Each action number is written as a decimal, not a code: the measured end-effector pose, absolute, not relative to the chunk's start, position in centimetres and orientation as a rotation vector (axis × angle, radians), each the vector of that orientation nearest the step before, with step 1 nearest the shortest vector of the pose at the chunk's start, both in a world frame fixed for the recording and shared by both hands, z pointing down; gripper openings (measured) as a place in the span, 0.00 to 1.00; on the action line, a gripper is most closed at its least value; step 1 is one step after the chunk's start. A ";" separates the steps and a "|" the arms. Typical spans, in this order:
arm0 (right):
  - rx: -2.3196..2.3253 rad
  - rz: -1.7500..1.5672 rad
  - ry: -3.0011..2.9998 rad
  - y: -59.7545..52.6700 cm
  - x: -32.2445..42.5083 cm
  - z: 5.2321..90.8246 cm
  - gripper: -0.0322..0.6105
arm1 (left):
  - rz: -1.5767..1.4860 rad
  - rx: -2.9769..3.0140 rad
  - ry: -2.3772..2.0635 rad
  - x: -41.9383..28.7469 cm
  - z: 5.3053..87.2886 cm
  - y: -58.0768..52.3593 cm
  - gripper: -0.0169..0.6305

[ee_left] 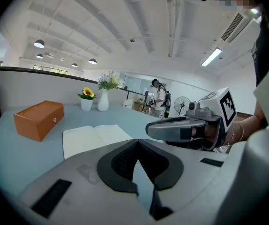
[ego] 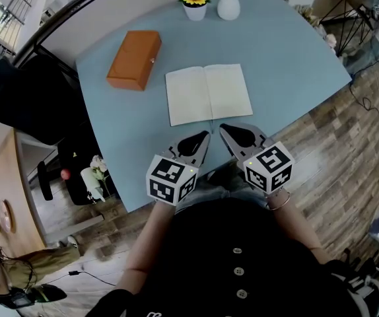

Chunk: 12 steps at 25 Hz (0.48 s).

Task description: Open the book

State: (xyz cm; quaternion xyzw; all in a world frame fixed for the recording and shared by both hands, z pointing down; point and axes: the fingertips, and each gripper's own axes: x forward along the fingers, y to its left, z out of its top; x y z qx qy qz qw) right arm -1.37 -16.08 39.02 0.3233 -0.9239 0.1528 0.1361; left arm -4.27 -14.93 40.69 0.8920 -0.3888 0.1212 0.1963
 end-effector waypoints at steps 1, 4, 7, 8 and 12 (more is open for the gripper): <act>0.929 0.437 -2.676 -16.0 -1.5 39.0 0.05 | 0.329 2.496 -1.093 -4.3 40.6 -15.0 0.05; 0.918 0.427 -2.682 -15.8 -1.9 38.9 0.05 | 0.295 2.495 -1.108 -4.5 40.2 -15.1 0.05; 0.915 0.422 -2.689 -15.6 -2.1 38.6 0.05 | 0.320 2.500 -1.125 -4.6 40.3 -15.2 0.05; 0.915 0.420 -2.691 -15.6 -2.1 38.5 0.05 | 0.337 2.499 -1.127 -4.7 40.5 -15.1 0.05; 0.921 0.417 -2.697 -15.7 -2.1 38.3 0.05 | 0.361 2.485 -1.126 -4.7 41.0 -15.0 0.05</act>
